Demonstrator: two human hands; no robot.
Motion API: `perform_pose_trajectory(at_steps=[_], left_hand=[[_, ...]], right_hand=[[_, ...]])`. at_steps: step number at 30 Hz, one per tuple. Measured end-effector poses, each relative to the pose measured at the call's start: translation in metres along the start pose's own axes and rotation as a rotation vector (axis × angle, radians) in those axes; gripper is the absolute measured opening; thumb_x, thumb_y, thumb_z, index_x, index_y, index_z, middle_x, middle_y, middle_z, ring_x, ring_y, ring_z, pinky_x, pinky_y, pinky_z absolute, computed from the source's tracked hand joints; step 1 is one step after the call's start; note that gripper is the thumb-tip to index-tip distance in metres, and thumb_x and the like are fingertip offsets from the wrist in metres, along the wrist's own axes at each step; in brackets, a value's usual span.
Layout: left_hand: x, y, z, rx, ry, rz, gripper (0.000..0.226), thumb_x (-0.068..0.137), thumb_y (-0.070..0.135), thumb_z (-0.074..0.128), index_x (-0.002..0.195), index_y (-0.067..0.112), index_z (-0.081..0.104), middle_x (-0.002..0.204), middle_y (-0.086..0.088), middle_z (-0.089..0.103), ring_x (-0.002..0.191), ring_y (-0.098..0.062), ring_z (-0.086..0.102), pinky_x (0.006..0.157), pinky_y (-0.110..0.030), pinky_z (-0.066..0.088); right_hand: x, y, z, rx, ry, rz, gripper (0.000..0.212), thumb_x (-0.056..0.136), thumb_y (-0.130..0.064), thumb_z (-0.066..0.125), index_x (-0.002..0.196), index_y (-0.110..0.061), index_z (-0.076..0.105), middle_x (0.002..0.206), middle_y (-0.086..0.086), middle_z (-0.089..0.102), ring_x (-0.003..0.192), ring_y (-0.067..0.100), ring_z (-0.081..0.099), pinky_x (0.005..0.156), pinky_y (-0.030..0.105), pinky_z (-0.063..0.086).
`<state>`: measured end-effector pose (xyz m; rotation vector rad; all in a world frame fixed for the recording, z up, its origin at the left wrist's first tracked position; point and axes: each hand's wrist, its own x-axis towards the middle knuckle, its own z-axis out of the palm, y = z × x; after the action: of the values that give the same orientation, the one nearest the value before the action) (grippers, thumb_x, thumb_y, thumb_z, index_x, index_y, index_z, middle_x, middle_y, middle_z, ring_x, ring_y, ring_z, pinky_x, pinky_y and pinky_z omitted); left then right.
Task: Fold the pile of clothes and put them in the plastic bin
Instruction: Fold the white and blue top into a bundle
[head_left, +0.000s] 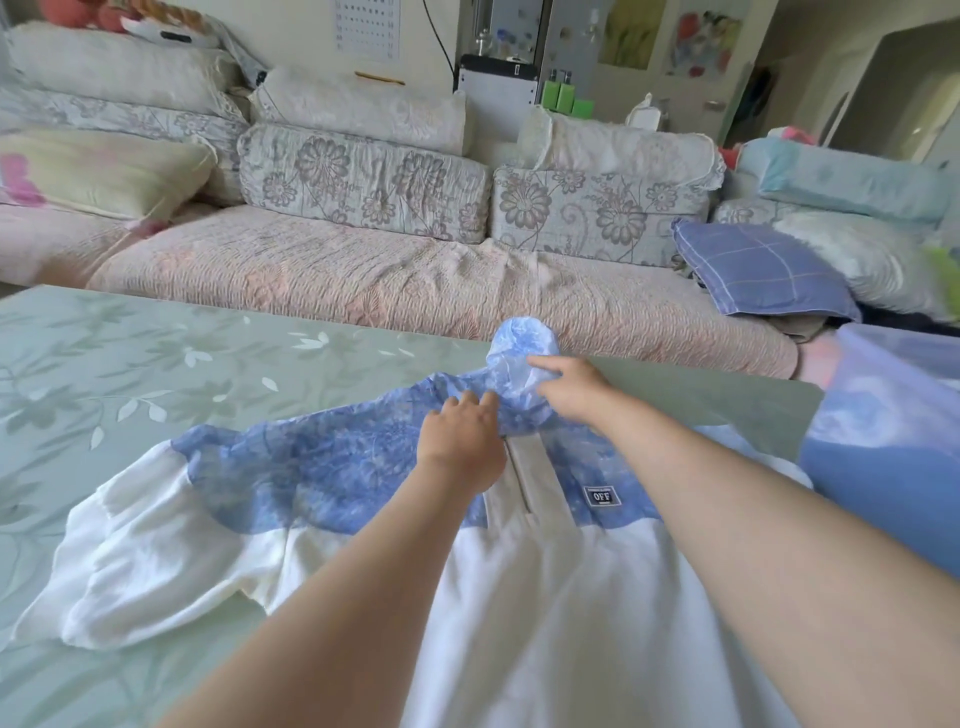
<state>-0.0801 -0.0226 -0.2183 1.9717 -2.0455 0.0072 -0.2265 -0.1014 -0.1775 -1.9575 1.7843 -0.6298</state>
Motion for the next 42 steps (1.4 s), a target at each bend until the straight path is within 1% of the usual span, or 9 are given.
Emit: perform_pose_trajectory(at_steps=[5,12,17,20,23,29,35,39,42], left_hand=[[0.008,0.001,-0.004,-0.165,0.082,0.006,0.047,0.093,0.017,0.045,0.14,0.019,0.035,0.131,-0.005,0.047,0.122,-0.028,0.045,0.092,-0.041,0.042],[0.0,0.019,-0.034,-0.545,0.123,0.053,0.089,0.078,0.045,0.075,0.149,0.023,0.026,0.137,0.0,0.05,0.126,-0.023,0.044,0.1,-0.039,0.04],[-0.021,0.031,-0.064,-0.491,0.141,0.05,0.034,0.09,0.027,0.063,0.122,0.032,0.057,0.095,0.012,0.069,0.093,-0.016,0.066,0.072,-0.029,0.05],[-0.039,0.026,-0.063,-0.419,-0.085,-0.028,0.032,0.09,0.016,0.053,0.114,0.033,0.064,0.107,0.001,0.068,0.088,-0.022,0.065,0.067,-0.025,0.045],[-0.063,0.017,-0.048,-0.222,-0.279,0.048,0.041,0.09,0.014,0.049,0.125,0.033,0.059,0.128,0.001,0.061,0.11,-0.021,0.059,0.087,-0.028,0.048],[-0.073,0.02,-0.044,-0.133,-0.22,0.077,0.039,0.091,0.02,0.052,0.126,0.036,0.058,0.135,-0.002,0.047,0.131,-0.023,0.037,0.102,-0.039,0.04],[-0.055,0.048,-0.035,-0.149,-0.147,0.201,0.042,0.092,0.025,0.055,0.132,0.038,0.056,0.154,0.002,0.028,0.141,-0.022,0.021,0.108,-0.044,0.033],[-0.04,0.06,-0.03,-0.127,-0.131,0.246,0.044,0.094,0.029,0.054,0.138,0.034,0.052,0.163,-0.001,0.006,0.148,-0.022,0.002,0.114,-0.051,0.023],[-0.028,0.057,-0.027,-0.238,-0.097,0.238,0.05,0.093,0.026,0.055,0.142,0.031,0.048,0.16,-0.007,0.019,0.146,-0.027,0.017,0.115,-0.044,0.026]], right_hand=[[-0.004,-0.009,-0.006,0.079,0.071,0.029,0.047,0.086,-0.006,0.049,0.125,-0.024,0.069,0.133,-0.001,0.064,0.119,0.018,0.06,0.098,0.023,0.046],[-0.064,-0.019,-0.02,0.353,0.209,-0.044,0.039,0.083,-0.006,0.057,0.113,-0.024,0.074,0.108,-0.006,0.073,0.102,0.009,0.066,0.091,0.023,0.052],[-0.111,-0.015,-0.024,0.468,0.163,-0.119,0.031,0.077,-0.012,0.064,0.088,-0.04,0.071,0.08,-0.012,0.075,0.077,0.003,0.068,0.086,0.031,0.057],[-0.138,-0.004,-0.024,0.387,0.106,-0.1,0.037,0.079,-0.002,0.061,0.09,-0.035,0.07,0.093,-0.012,0.074,0.089,0.006,0.068,0.092,0.028,0.053],[-0.157,0.015,-0.024,0.162,0.023,-0.078,0.036,0.083,-0.004,0.059,0.109,-0.025,0.072,0.116,-0.003,0.069,0.106,0.013,0.064,0.092,0.02,0.046],[-0.159,0.035,-0.031,-0.116,0.03,-0.069,0.038,0.088,-0.018,0.06,0.121,-0.036,0.067,0.152,0.004,0.034,0.14,0.024,0.036,0.114,0.034,0.031],[-0.129,0.015,-0.036,0.118,-0.016,-0.009,0.056,0.091,-0.02,0.055,0.145,-0.033,0.049,0.164,0.004,0.02,0.149,0.022,0.023,0.116,0.029,0.022],[-0.105,0.009,-0.031,0.473,-0.066,0.043,0.052,0.093,-0.01,0.055,0.144,-0.017,0.051,0.149,0.005,0.049,0.134,0.019,0.049,0.114,0.031,0.036],[-0.102,0.009,-0.037,0.664,-0.024,0.024,0.039,0.091,0.002,0.054,0.123,-0.014,0.069,0.124,0.006,0.068,0.112,0.014,0.062,0.097,0.021,0.047]])
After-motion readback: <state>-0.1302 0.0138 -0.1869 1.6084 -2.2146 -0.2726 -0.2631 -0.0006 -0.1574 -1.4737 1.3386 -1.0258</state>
